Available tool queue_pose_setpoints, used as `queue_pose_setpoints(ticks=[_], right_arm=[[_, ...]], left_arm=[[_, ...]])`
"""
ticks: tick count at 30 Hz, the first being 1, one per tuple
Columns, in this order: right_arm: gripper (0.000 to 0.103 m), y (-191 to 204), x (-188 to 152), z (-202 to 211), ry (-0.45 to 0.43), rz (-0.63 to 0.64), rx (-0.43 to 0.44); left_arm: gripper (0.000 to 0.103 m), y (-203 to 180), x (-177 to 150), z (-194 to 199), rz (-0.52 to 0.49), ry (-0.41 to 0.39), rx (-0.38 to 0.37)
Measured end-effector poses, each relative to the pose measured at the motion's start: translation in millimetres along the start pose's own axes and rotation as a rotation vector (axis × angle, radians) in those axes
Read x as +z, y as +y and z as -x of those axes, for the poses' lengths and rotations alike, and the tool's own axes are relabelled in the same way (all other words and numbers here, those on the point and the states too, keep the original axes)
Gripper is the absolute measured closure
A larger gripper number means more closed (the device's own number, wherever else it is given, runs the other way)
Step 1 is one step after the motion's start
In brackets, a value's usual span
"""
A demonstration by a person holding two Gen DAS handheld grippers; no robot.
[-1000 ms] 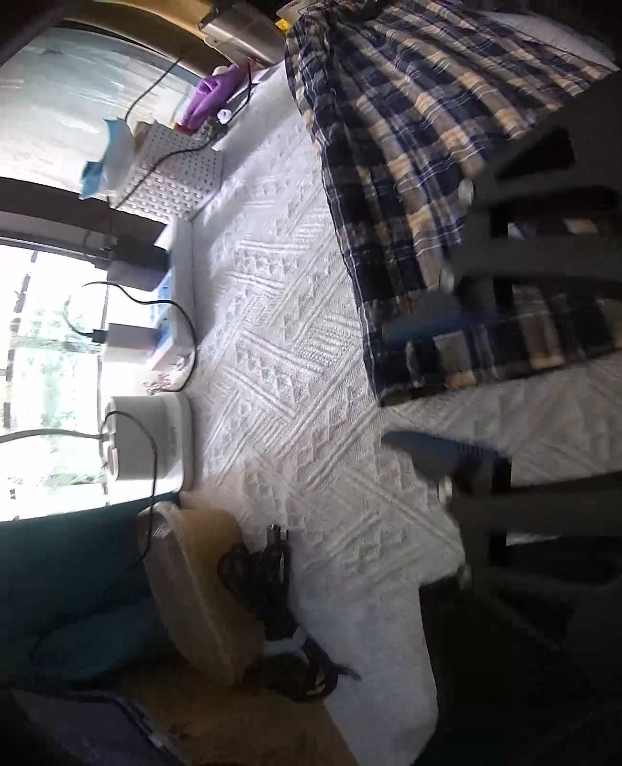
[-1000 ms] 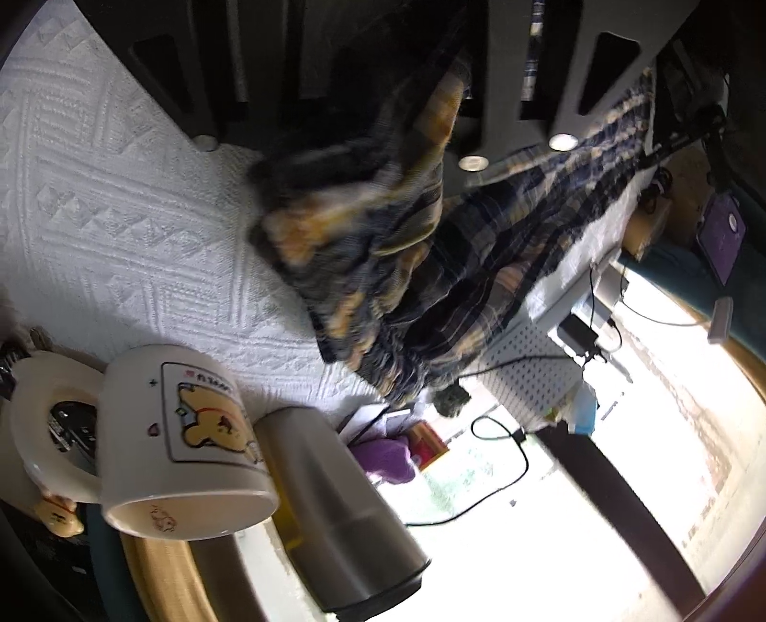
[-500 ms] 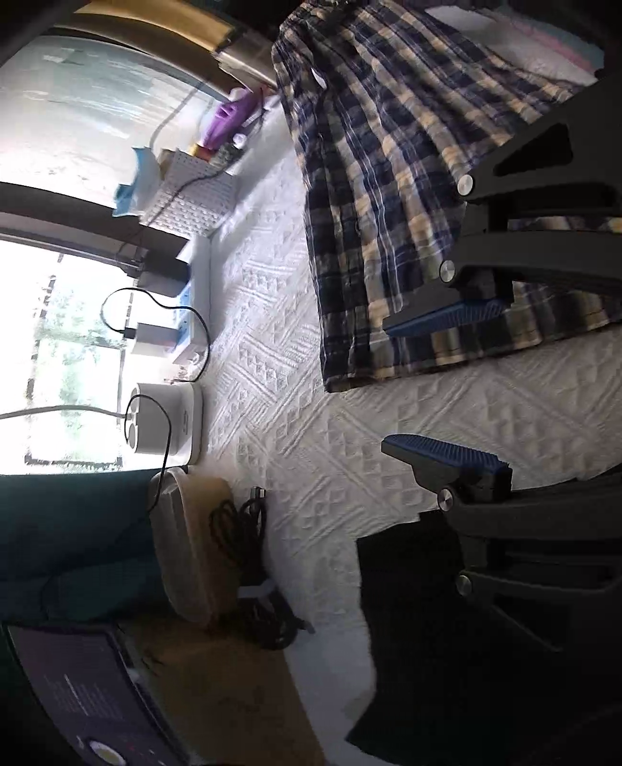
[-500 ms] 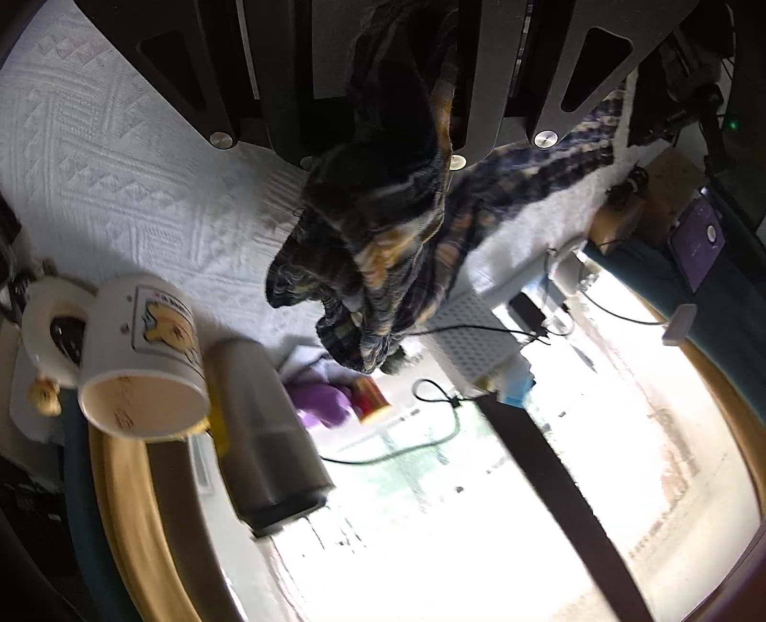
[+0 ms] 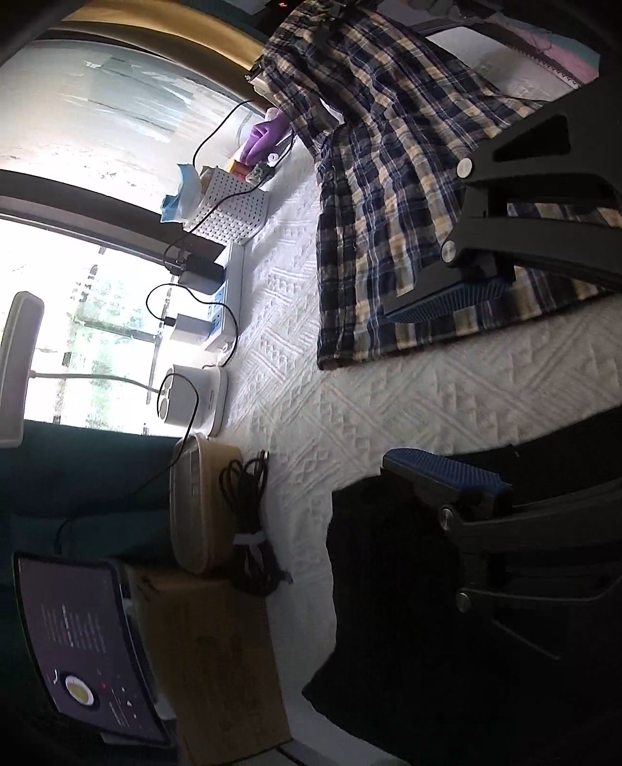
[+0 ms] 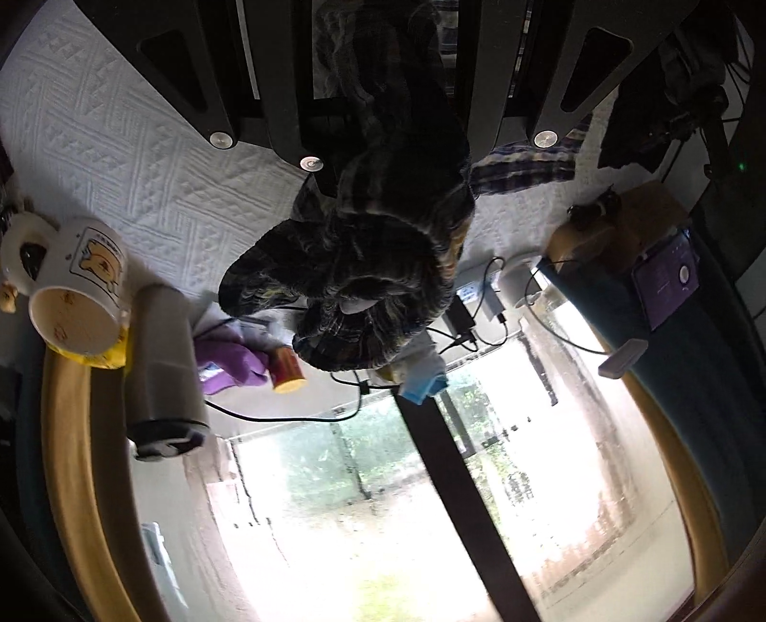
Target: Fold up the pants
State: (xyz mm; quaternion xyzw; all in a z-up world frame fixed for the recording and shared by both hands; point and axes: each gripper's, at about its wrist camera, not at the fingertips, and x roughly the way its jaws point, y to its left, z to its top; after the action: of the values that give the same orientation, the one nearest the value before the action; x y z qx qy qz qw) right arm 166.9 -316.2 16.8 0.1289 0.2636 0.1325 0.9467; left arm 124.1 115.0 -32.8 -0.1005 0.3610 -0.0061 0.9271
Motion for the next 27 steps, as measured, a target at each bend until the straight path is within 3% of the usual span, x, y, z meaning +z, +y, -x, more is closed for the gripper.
queue_pose_setpoints(ticks=[8, 27], right_arm=[[0.087, 48.1, -1.8, -11.2, 0.025, 0.085, 0.021], [0.087, 149.0, -36.3, -64.3, 0.15, 0.252, 0.062]], left_arm=[[0.048, 27.1, -13.1, 18.2, 0.025, -0.024, 0.023], [0.048, 69.3, -48.0, 34.1, 0.12, -0.021, -0.028]])
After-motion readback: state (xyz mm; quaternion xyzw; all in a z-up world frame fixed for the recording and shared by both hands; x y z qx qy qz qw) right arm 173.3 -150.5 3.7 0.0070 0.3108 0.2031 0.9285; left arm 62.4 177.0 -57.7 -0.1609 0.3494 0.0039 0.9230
